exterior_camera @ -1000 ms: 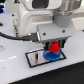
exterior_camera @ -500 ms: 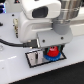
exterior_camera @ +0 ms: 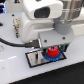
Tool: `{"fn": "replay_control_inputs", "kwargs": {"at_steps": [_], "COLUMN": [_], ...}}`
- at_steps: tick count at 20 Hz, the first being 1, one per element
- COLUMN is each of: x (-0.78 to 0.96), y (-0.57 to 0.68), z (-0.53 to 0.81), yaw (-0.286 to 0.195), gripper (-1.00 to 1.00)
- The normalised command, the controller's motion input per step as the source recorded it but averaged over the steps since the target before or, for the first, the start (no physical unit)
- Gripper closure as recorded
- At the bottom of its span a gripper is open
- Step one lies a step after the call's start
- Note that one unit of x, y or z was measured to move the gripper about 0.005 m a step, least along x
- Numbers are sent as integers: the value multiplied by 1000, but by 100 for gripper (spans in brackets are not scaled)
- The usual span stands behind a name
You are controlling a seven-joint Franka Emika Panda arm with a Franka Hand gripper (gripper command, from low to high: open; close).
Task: Insert the blue gear onto the right peg, followed by the red gear
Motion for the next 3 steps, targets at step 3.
{"fn": "replay_control_inputs", "kwargs": {"at_steps": [3], "x": [0], "y": [0], "z": [0], "yaw": [0], "gripper": [-100]}}
